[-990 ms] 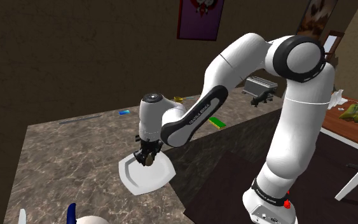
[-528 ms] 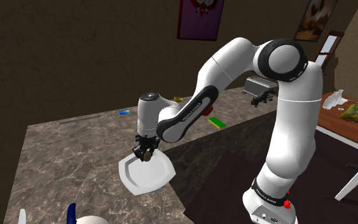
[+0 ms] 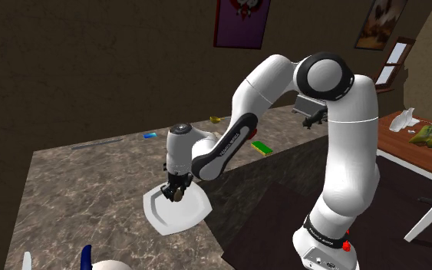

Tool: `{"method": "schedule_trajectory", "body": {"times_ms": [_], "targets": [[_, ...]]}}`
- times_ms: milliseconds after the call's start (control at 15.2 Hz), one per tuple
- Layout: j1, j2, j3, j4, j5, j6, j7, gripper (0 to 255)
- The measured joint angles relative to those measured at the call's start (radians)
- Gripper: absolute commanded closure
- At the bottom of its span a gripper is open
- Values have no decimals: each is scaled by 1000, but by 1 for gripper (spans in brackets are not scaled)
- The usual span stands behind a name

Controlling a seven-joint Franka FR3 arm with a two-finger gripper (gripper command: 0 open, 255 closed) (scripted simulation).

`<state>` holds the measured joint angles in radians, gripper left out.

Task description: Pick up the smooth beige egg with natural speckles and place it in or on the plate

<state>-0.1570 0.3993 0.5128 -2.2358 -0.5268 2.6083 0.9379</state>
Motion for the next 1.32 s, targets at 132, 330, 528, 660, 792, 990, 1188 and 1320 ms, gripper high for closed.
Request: {"method": "schedule_trajectory", "body": {"times_ms": [132,330,528,660,792,990,1188,1320], "targets": [[14,24,-19,5,-25,17,19,255],[18,32,-24,6,-33,22,25,255],[19,33,-25,7,-34,22,25,255],[19,33,-25,7,-34,22,25,0],[19,33,-25,7,-34,22,25,0],[19,33,-25,7,-34,22,25,0],[-14,-30,23,-6,29,-19,-18,0],[-36,-76,56,-15,77,-49,-49,0]]}}
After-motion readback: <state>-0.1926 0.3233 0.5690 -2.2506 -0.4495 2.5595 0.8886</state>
